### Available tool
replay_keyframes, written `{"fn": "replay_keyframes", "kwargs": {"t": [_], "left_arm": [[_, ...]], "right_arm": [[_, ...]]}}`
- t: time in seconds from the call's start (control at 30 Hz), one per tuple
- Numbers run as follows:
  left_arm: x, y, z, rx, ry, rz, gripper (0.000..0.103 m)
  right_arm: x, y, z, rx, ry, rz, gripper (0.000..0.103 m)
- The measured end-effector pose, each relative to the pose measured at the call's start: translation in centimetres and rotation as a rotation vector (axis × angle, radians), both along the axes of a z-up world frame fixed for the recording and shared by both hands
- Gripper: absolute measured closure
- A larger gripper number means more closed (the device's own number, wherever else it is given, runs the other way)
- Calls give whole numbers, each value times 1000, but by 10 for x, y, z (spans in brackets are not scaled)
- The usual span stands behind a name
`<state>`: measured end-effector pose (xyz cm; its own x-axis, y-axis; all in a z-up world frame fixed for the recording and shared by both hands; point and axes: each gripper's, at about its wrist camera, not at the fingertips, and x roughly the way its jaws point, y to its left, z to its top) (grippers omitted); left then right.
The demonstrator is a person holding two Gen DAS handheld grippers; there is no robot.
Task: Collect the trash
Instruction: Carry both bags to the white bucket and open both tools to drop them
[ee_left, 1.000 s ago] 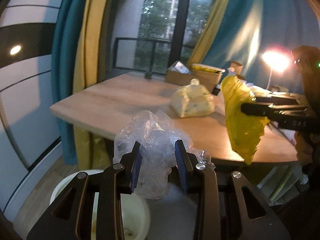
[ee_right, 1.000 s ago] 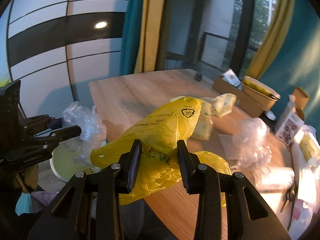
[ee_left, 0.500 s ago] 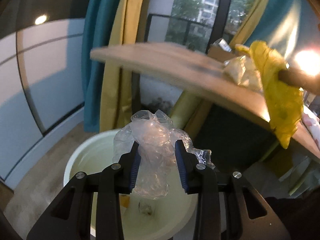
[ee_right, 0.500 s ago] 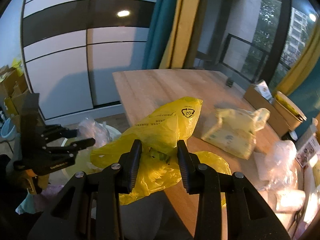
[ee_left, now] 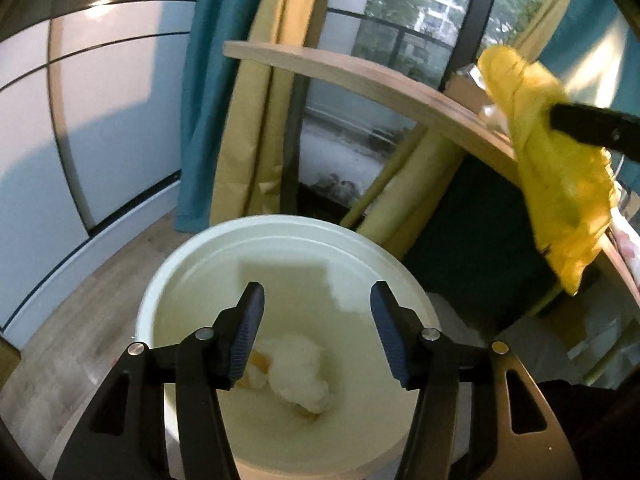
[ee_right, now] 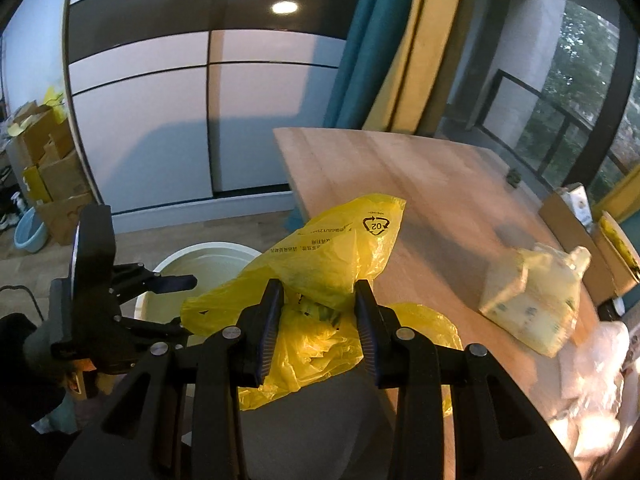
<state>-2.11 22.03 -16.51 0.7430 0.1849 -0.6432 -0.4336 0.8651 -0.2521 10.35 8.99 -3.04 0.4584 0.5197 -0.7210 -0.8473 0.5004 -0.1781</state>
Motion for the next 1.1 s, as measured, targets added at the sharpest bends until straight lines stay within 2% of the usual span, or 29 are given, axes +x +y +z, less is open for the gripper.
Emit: {"fn": "replay_keyframes", "kwargs": {"t": [0.37,0.53,0.57,0.77,1.1], "left_arm": [[-55,38,16,7,-66,185,44],[-72,48,20,18,-68,247,44],[-73,50,20,19,-67,252,44],[-69,50,27,44,-75,247,44],[-39,17,52,98,-97,141,44]], "right_arm": [[-11,48,-19,-36,63,95,65],[-18,60,-27,-27,102,166,45],[-20,62,-28,-30,110,176,43],[-25,59,-28,-29,107,187,39],[-15,24,-14,-1,71,96,39]]}}
